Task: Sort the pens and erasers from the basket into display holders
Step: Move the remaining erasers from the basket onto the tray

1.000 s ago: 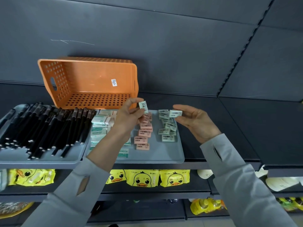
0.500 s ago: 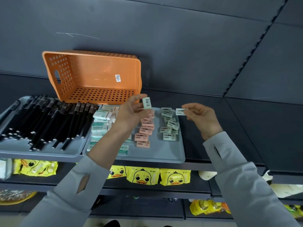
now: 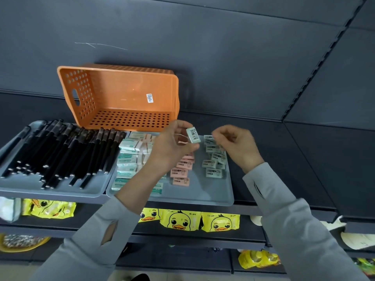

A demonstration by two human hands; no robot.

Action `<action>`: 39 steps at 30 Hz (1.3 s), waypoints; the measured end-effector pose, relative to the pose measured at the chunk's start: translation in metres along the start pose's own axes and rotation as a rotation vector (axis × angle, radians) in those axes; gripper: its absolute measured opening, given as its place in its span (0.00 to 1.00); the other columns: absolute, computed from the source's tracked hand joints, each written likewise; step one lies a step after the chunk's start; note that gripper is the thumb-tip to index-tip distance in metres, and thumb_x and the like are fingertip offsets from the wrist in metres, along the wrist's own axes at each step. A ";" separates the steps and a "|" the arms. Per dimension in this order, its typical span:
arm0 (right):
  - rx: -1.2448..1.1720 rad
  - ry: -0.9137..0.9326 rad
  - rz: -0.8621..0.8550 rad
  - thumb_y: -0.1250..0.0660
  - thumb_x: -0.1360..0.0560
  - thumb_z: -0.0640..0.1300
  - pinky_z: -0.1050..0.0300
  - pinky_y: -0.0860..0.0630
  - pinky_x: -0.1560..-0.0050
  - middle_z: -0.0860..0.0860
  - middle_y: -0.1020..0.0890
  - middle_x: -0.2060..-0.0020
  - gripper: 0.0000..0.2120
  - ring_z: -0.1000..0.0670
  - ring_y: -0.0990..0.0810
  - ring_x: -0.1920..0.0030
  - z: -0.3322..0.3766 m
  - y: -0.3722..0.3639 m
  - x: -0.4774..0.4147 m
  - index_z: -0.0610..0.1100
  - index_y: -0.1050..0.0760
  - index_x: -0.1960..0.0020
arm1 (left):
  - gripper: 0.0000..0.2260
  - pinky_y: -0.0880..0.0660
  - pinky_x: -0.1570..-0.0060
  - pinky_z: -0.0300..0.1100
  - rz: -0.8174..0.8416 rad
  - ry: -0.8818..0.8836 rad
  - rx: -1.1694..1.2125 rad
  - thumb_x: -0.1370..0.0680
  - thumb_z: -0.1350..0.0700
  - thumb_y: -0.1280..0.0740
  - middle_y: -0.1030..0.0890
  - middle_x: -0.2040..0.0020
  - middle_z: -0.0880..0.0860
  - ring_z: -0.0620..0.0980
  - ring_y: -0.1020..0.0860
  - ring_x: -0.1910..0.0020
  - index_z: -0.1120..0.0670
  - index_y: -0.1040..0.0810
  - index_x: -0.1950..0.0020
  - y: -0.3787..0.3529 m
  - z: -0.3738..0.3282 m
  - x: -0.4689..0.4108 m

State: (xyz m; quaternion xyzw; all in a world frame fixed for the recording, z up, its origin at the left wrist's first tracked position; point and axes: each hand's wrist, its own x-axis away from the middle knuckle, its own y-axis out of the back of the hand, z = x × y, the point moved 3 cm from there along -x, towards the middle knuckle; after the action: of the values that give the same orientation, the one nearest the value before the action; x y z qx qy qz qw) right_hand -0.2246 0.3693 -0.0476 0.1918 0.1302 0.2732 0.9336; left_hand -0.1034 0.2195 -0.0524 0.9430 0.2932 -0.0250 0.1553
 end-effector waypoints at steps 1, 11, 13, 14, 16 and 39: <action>-0.118 -0.034 0.059 0.29 0.25 0.44 0.60 0.22 0.58 0.51 0.16 0.60 0.01 0.55 0.19 0.60 0.007 -0.006 0.001 0.47 0.19 0.54 | 0.20 0.21 0.56 0.37 0.006 -0.039 -0.032 0.32 0.60 0.22 0.19 0.54 0.45 0.38 0.21 0.57 0.49 0.25 0.45 -0.003 -0.003 0.000; -0.368 -0.090 0.192 0.32 0.24 0.34 0.58 0.20 0.55 0.41 0.17 0.54 0.07 0.49 0.18 0.56 -0.002 0.004 0.019 0.36 0.26 0.47 | 0.25 0.31 0.46 0.35 -0.085 -0.265 -0.534 0.30 0.54 0.23 0.24 0.42 0.48 0.45 0.26 0.45 0.50 0.26 0.35 0.002 -0.001 0.012; -0.342 -0.011 0.136 0.28 0.29 0.30 0.60 0.20 0.52 0.41 0.16 0.53 0.09 0.51 0.17 0.55 -0.006 0.010 0.028 0.35 0.23 0.50 | 0.20 0.33 0.46 0.36 -0.126 -0.355 -0.658 0.30 0.56 0.24 0.22 0.43 0.51 0.49 0.25 0.44 0.52 0.21 0.40 0.006 0.002 0.018; -0.358 0.012 0.113 0.27 0.31 0.29 0.60 0.20 0.51 0.42 0.16 0.53 0.10 0.51 0.17 0.54 -0.008 0.011 0.033 0.34 0.21 0.51 | 0.18 0.32 0.45 0.38 -0.133 -0.392 -0.697 0.31 0.58 0.23 0.21 0.45 0.52 0.51 0.24 0.44 0.53 0.20 0.42 0.006 0.004 0.021; -0.411 0.039 0.099 0.27 0.33 0.27 0.61 0.21 0.50 0.45 0.16 0.52 0.11 0.51 0.17 0.52 -0.010 0.011 0.042 0.34 0.20 0.51 | 0.15 0.28 0.46 0.43 -0.112 -0.434 -0.749 0.32 0.60 0.23 0.19 0.48 0.53 0.53 0.24 0.46 0.55 0.18 0.46 0.005 0.007 0.027; 0.003 0.145 -0.112 0.22 0.33 0.40 0.63 0.21 0.58 0.50 0.18 0.58 0.06 0.52 0.19 0.61 -0.029 0.011 0.092 0.44 0.17 0.57 | 0.13 0.26 0.46 0.46 -0.298 -0.457 -0.732 0.28 0.59 0.25 0.20 0.46 0.53 0.55 0.26 0.44 0.56 0.18 0.45 0.040 0.032 0.091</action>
State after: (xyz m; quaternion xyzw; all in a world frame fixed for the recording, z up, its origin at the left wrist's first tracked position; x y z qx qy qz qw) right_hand -0.1644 0.4381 -0.0811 0.1654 0.2086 0.2334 0.9352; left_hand -0.0041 0.2278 -0.0843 0.7437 0.3735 -0.1494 0.5339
